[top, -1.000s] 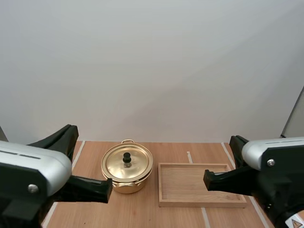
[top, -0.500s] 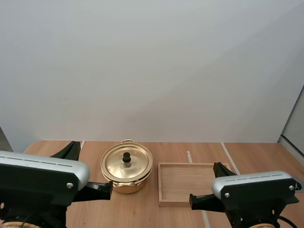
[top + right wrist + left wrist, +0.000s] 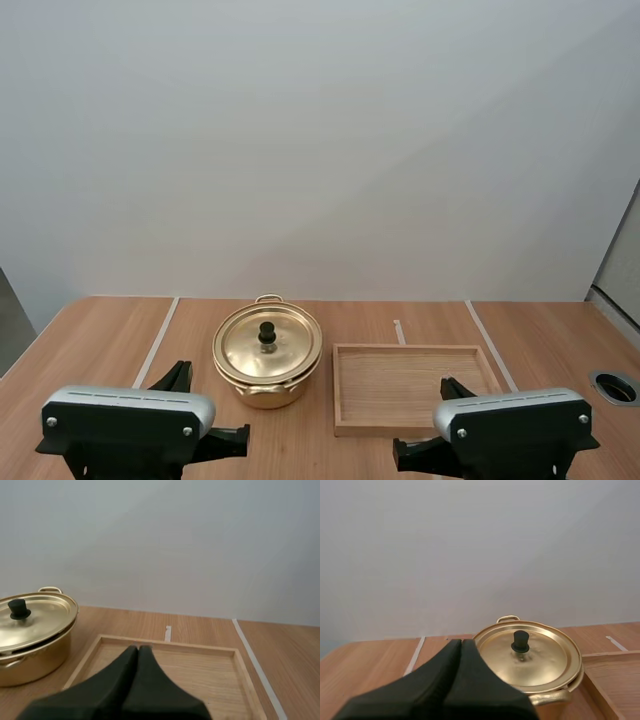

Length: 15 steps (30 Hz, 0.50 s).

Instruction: Open the lid, put the grape in the pot, and close it

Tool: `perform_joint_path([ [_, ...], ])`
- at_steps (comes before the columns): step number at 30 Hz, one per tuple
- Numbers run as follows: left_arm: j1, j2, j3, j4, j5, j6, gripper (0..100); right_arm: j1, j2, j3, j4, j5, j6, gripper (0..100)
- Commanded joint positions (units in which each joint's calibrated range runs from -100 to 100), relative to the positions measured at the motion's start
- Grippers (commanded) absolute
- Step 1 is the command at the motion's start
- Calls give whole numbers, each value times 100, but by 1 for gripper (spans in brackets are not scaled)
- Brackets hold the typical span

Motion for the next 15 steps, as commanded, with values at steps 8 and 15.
perform_joint_path([
  [8, 21, -17, 21, 42, 1470, -551, 0, -35, -32, 0, 32, 1439, -31, 0],
  [15, 12, -17, 21, 42, 1558, -551, 0, -35, -32, 0, 0, 1480, -40, 0],
])
